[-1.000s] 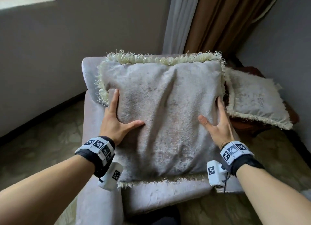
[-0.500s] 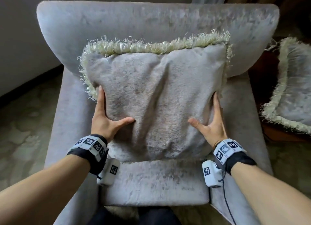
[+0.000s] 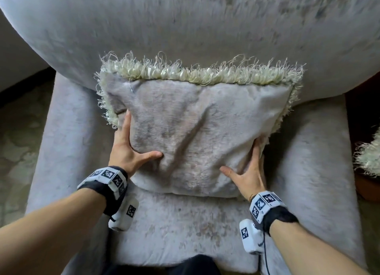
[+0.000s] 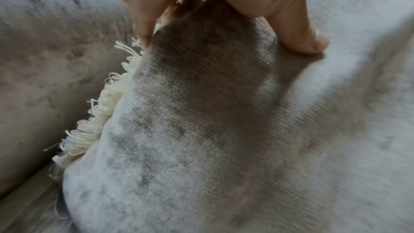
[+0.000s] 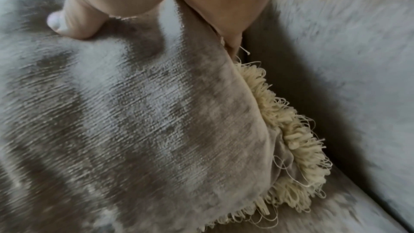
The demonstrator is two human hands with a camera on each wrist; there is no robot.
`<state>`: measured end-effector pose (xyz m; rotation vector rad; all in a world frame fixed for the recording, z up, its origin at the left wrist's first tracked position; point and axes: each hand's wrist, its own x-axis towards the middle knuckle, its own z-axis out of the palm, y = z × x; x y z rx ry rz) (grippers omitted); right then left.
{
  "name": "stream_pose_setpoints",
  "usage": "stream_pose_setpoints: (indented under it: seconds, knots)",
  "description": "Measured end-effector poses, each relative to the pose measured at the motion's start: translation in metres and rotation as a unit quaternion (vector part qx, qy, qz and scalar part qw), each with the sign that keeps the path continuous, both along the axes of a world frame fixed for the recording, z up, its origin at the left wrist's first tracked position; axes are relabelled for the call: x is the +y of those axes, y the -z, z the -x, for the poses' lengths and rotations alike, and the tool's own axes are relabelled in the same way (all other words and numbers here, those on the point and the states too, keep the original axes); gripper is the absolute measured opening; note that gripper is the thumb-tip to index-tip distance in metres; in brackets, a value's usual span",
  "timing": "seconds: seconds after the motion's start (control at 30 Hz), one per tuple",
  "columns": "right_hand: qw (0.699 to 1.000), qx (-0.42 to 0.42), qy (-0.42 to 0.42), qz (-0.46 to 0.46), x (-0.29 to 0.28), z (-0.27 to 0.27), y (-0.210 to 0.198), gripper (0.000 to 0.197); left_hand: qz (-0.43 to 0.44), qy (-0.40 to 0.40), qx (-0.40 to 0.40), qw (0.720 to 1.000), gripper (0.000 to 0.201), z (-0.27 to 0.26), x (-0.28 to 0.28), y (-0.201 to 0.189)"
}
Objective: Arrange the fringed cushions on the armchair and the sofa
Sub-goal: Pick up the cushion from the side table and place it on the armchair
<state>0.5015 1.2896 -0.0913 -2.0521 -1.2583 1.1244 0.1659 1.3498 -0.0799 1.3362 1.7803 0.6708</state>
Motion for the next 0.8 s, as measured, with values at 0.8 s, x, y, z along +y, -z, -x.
stream_pose_setpoints:
  seconds: [0.8]
  knots:
    - [0.989, -0.128, -0.066, 0.018, 0.021, -0.006, -0.117, 0.074, 0.081, 0.119, 0.193, 0.971, 0.081, -0.037, 0.004, -0.123]
